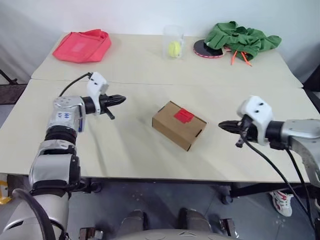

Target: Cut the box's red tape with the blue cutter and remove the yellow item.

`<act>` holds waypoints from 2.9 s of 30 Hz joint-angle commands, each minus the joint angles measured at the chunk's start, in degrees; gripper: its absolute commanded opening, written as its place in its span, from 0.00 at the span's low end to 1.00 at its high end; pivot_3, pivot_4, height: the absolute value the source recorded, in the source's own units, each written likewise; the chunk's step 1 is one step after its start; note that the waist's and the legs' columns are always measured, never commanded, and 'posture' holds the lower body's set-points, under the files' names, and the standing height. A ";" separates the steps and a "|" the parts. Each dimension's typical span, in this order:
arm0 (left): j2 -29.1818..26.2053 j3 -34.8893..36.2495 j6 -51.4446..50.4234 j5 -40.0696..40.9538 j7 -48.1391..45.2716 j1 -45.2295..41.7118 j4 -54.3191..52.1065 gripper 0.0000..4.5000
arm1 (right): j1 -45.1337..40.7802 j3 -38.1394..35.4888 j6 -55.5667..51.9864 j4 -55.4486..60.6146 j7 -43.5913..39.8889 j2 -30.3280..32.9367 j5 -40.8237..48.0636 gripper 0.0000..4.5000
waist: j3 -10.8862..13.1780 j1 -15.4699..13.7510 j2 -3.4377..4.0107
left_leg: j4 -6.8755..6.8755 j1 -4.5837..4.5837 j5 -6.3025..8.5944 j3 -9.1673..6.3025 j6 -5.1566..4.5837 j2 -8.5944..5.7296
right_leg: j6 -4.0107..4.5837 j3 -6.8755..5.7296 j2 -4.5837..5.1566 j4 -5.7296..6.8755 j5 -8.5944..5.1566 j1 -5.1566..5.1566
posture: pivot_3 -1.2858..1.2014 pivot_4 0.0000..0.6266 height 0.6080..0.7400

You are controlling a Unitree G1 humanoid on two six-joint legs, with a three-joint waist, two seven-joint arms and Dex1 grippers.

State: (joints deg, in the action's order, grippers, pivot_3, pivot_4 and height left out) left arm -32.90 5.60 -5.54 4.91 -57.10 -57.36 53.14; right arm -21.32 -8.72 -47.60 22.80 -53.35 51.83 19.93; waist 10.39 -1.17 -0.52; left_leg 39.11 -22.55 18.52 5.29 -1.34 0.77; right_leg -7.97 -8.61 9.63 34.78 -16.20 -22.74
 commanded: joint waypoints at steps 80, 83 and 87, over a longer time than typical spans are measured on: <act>-21.28 -6.42 -50.50 15.77 12.00 27.67 -65.43 0.09 | -8.24 -1.78 17.40 -11.67 -17.08 4.20 10.70 1.00 | 0.01 -0.12 0.02 | -0.04 0.33 0.07 0.11 0.08 0.13 | 0.04 0.83 -0.02 -0.07 0.00 -0.06 | 0.52 0.24 1.00; -23.53 -9.76 -42.99 15.37 5.02 28.49 -68.08 0.09 | -5.90 -2.98 16.40 -8.96 -15.83 4.32 11.80 1.00 | 0.02 -0.13 0.02 | -0.05 0.31 0.09 0.13 0.07 0.10 | 0.04 0.81 -0.09 -0.07 0.00 -0.08 | 0.52 0.24 1.00; -24.97 -16.39 -33.49 13.94 -5.13 28.75 -70.79 0.09 | -2.13 -4.49 15.73 -5.03 -14.41 4.46 12.75 1.00 | 0.02 -0.16 0.04 | -0.05 0.29 0.16 0.20 0.02 0.09 | 0.04 0.83 -0.10 -0.12 0.00 -0.10 | 0.52 0.24 1.00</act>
State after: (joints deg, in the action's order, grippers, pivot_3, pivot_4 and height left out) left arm -57.14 -9.18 -42.34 19.63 -58.97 -28.52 -15.81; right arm -23.32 -10.66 -31.59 14.83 -68.44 55.39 31.11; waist 10.41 -1.33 -0.47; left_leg 39.06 -22.26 18.69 5.52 -1.33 0.86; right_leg -7.93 -7.77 9.53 34.62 -16.20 -22.85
